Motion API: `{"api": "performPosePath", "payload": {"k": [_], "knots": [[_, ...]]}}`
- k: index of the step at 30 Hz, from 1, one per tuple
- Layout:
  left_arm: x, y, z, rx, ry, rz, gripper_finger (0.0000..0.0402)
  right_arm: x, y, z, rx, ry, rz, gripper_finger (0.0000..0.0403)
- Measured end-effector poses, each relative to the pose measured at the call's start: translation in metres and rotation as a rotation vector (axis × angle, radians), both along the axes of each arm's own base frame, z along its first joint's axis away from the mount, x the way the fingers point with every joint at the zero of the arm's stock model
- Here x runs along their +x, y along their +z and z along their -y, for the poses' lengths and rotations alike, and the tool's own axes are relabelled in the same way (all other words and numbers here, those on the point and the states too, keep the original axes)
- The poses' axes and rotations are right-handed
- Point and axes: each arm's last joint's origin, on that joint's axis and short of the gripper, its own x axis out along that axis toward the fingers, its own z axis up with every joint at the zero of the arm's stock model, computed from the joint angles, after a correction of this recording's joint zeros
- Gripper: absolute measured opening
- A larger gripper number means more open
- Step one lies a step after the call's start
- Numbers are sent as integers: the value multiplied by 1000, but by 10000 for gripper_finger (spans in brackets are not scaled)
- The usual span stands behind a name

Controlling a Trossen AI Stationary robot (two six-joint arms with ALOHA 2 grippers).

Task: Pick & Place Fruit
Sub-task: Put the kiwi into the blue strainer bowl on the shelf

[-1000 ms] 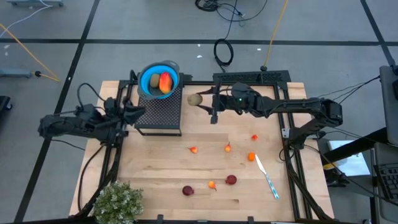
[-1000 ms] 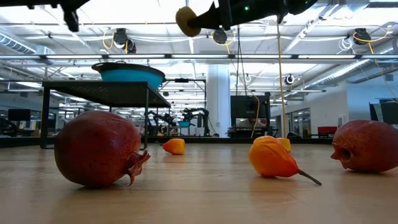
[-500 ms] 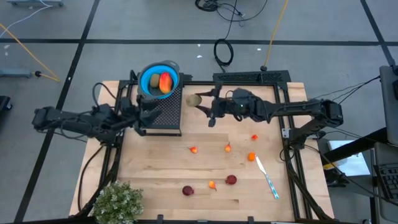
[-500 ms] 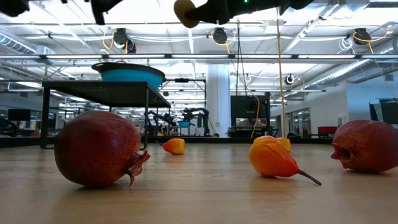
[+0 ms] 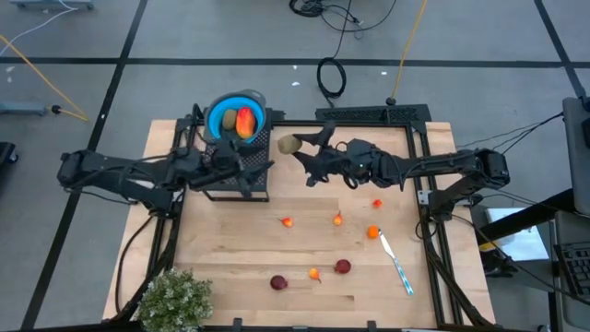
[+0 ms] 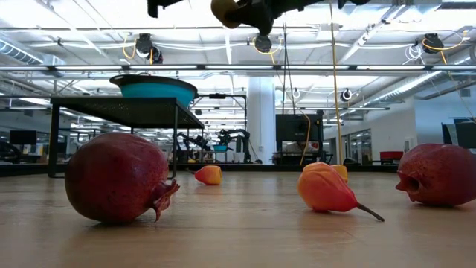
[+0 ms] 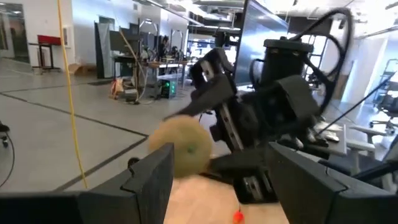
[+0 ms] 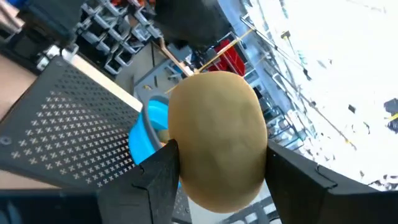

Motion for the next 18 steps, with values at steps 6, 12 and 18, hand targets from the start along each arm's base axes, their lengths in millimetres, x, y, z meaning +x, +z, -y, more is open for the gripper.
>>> {"api": "performPosePath", "payload": {"k": [6, 12, 18], "knots": [[22, 4, -7, -16, 31, -37, 253, 0, 0, -6, -41, 13, -21, 201], [36, 2, -15, -84, 50, -84, 253, 0, 2, -11, -107, -45, -31, 201], [44, 1, -21, -127, 50, -82, 253, 0, 2, -14, -122, -41, -40, 201]]}}
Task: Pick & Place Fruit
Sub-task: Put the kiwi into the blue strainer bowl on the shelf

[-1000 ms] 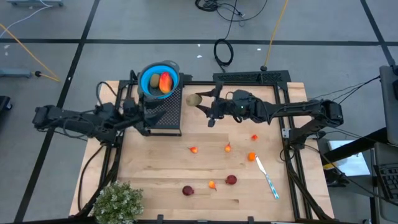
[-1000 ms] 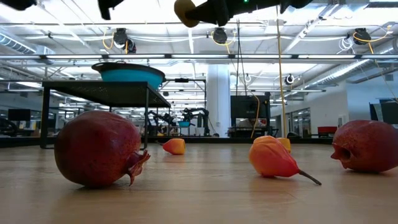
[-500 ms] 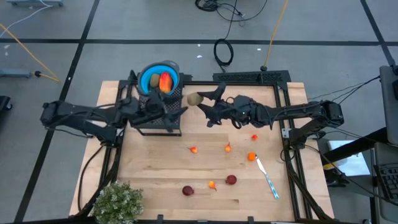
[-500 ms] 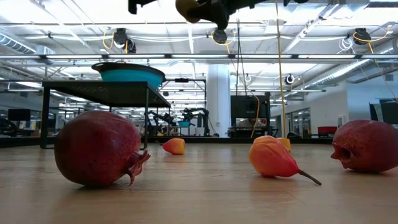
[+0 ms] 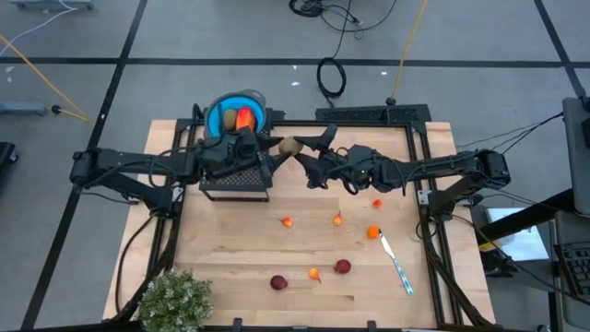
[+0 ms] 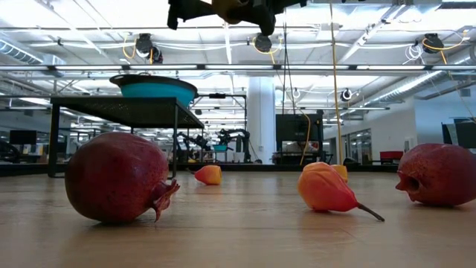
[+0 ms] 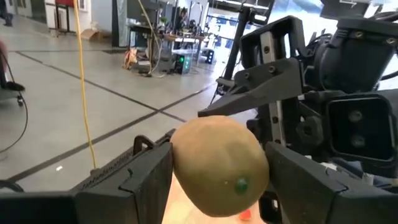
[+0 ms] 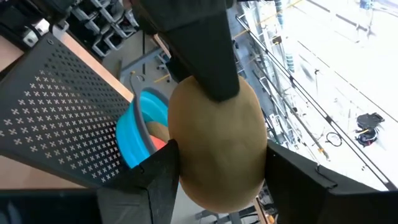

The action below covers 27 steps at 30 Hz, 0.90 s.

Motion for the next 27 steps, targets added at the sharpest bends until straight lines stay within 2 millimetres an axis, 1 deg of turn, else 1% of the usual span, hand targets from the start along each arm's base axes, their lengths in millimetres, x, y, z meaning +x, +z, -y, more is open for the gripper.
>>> {"api": "performPosePath", "payload": {"k": [7, 11, 13, 17, 19, 21, 23, 27], "knots": [[10, 1, -3, 0, 13, -13, 253, 0, 0, 0, 0, -10, 1, 201], [10, 1, -5, -2, 18, -13, 249, 0, 0, 0, 1, -7, 1, 201], [10, 0, -6, -18, 19, -17, 235, 0, 0, 0, 2, -7, -1, 201], [9, -1, -10, -33, -6, -36, 191, 0, -1, 1, 3, -8, -7, 201], [9, -1, -11, -44, -14, -31, 176, 0, -1, 1, 4, -8, -5, 201], [9, -1, -13, -51, -9, -31, 174, 0, -1, 1, 5, -8, -5, 202], [9, -1, -13, -52, -10, -30, 181, 0, -1, 1, 5, -4, -4, 207], [9, -1, -13, -54, -12, -30, 191, 0, -1, 0, 3, 2, -3, 230]]}}
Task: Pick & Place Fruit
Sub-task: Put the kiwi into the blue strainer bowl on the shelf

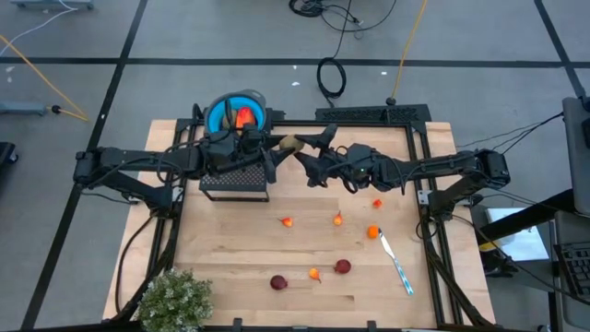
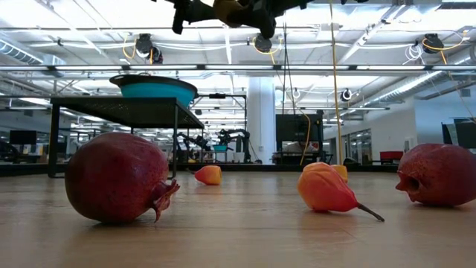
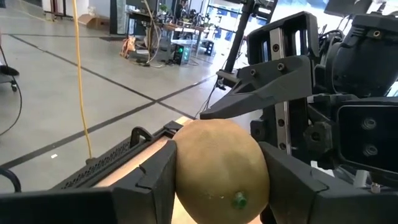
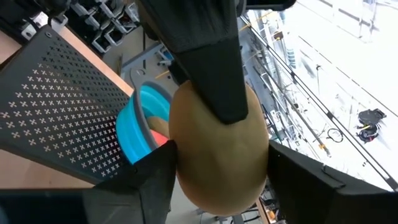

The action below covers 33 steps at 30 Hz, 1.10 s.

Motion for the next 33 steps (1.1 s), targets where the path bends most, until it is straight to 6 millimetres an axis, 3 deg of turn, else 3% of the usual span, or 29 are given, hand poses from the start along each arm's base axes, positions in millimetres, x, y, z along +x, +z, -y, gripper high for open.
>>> {"api": "performPosePath", "payload": {"k": [5, 12, 19, 25, 33], "knots": [[0, -1, 0, 0, -4, -7, 178, 0, 0, -1, -1, 1, 3, 266], [-9, 2, -8, 40, 37, -35, 183, -3, -7, 5, 42, -232, -53, 306], [-27, 17, -20, 47, 108, -5, 180, -10, -33, 6, 190, -362, -212, 317], [-50, 35, -22, 17, 35, 81, 186, -20, -53, 8, 342, -432, -314, 277], [-76, 58, -17, -56, -297, 233, 178, -25, -64, 8, 548, -357, -384, 161]]}}
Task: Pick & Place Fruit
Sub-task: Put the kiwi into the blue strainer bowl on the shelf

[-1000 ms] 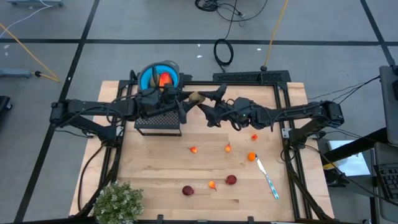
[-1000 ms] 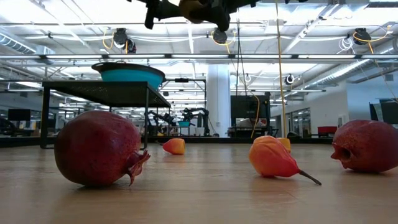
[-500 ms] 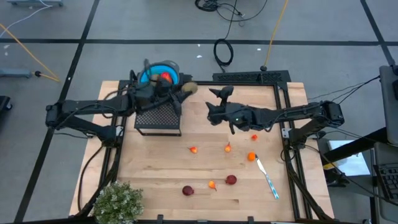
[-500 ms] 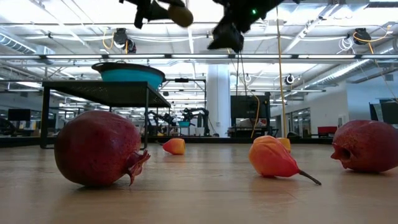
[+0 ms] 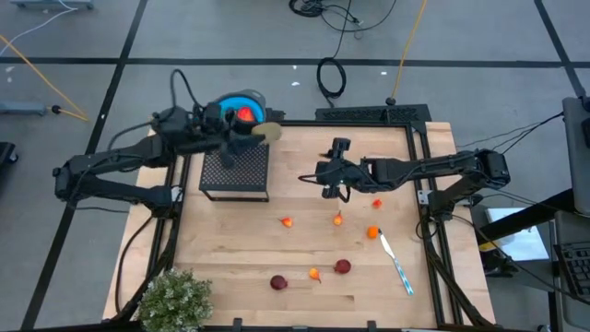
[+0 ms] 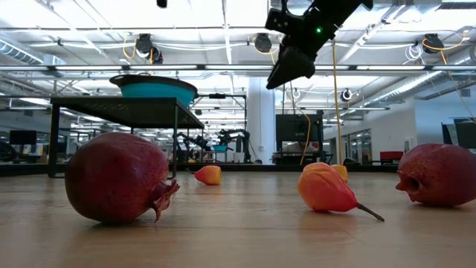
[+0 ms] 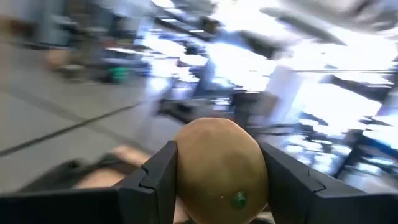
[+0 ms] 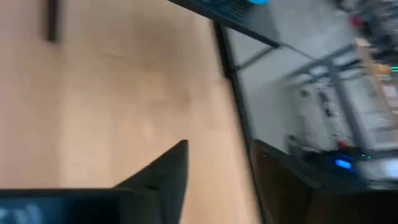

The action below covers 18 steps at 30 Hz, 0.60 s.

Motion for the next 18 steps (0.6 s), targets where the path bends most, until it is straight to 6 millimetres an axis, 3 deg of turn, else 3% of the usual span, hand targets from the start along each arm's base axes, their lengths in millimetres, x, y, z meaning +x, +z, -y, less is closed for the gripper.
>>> {"api": "performPosePath", "payload": {"k": [9, 18], "knots": [[-14, 27, 20, 163, -516, 235, 189, 1, -2, 7, 170, 149, 11, 12], [-24, 40, 40, 327, -762, 387, 185, 1, -3, 20, 285, 247, 20, 2]]}}
